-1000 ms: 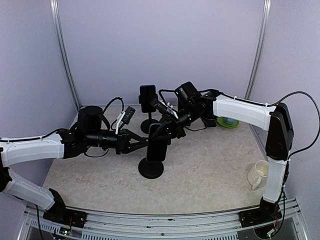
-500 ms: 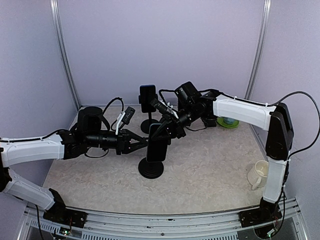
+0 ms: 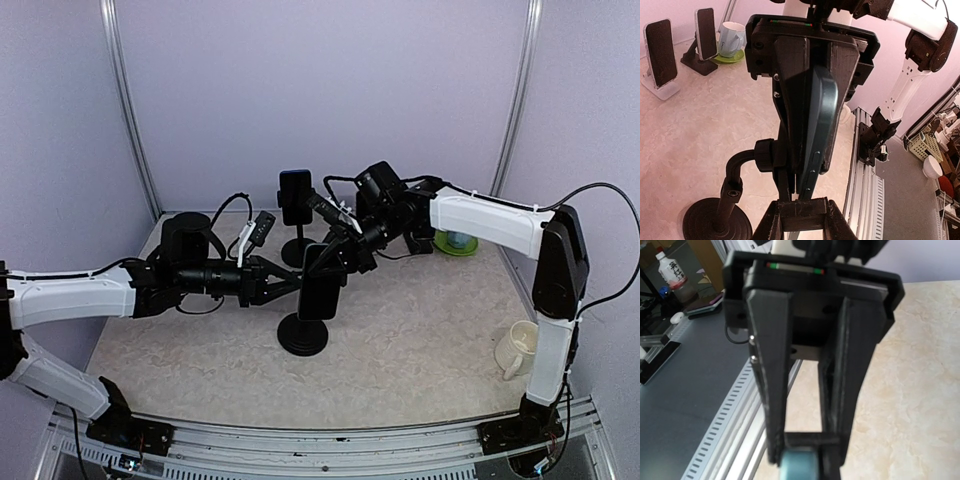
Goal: Place the phone on the phone stand
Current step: Install the phone onto the phone stand.
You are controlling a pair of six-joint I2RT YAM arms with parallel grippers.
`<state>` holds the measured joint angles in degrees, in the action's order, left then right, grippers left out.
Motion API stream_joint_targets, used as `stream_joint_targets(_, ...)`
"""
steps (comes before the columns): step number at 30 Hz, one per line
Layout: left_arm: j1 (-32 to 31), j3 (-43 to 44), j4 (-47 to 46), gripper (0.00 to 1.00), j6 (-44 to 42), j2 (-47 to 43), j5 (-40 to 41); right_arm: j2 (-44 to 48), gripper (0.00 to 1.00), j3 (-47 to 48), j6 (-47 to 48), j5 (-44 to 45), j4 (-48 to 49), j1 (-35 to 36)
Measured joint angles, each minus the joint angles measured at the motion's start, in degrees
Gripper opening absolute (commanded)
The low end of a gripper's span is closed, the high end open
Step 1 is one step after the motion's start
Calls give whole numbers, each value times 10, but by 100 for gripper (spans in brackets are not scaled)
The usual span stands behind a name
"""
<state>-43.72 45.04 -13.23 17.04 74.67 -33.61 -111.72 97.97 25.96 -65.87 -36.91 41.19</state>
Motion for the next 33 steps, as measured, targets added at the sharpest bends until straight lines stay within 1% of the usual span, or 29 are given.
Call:
stream_joint_targets(5,-5,13,-5,19,5,19,5,2,0,0,1,0,-14,-9)
stream_joint_targets(7,-7,14,-9,22,6,24,6,2,0,0,1,-1,-19,-11)
stream_joint_targets(11,-8,16,-15,24,7,28,7,3,0,0,3,-1,-23,-12)
stream_joint_targets(17,-11,21,-21,33,8,36,9,3,0,0,5,-2,-23,-15)
stream_joint_targets(25,-15,24,-22,38,7,39,9,3,0,0,6,-1,-23,-15)
stream_joint_targets(33,-19,31,-17,50,5,42,9,3,0,0,8,-1,-23,-15)
